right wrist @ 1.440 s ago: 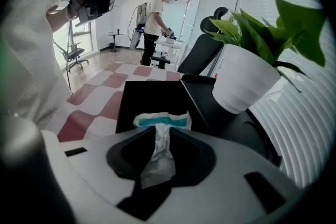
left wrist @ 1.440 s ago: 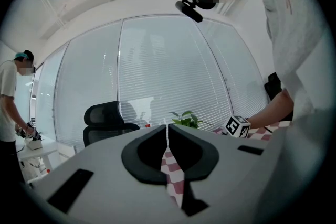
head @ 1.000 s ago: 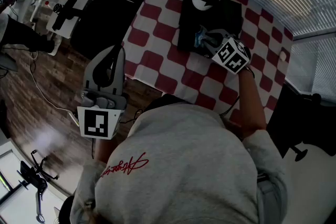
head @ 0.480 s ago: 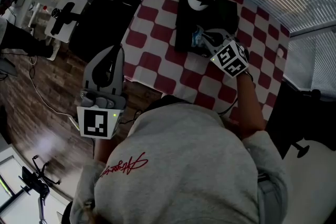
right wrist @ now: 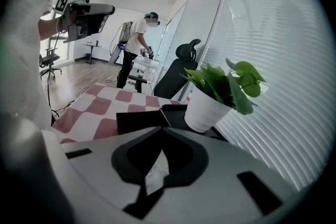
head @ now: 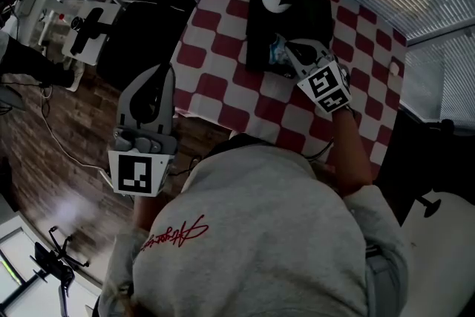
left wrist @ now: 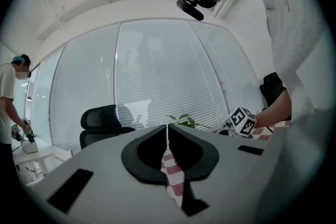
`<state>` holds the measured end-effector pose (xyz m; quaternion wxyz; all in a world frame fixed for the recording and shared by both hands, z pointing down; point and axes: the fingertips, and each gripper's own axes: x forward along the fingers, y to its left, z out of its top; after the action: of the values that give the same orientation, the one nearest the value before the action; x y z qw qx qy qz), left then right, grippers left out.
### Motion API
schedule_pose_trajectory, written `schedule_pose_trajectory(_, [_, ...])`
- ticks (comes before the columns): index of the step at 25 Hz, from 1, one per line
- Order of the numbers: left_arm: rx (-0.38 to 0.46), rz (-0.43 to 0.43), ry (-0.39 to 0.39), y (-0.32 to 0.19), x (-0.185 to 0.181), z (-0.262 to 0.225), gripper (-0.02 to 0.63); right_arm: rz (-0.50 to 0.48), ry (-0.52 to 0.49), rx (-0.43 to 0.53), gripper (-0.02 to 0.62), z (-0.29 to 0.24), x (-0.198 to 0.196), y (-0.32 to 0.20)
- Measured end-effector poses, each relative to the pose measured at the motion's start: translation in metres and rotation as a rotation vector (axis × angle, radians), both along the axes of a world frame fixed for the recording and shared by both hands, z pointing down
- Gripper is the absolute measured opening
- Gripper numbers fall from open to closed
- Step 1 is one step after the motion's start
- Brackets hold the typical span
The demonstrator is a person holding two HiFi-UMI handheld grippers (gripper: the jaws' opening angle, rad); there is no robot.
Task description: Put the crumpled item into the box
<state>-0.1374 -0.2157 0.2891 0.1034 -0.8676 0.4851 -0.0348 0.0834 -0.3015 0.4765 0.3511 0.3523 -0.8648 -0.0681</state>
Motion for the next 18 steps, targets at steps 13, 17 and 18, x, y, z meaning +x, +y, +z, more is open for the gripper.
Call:
schedule_pose_trajectory(13, [-0.006, 0.025, 0.01, 0.006, 0.0, 0.002, 0.023, 0.085, -0.115, 0.061, 0.011, -0.023, 0.0, 0.016])
schedule_pose_trajectory(17, [-0.014, 0.029, 0.016, 0.008, 0.0, 0.001, 0.023, 0.119, -0.172, 0.081, 0.011, -0.032, 0.002, 0.02])
schedule_pose_trajectory(18, [-0.013, 0.031, 0.015, 0.009, 0.0, 0.001, 0.023, 0.126, -0.183, 0.087, 0.011, -0.034, 0.003, 0.022])
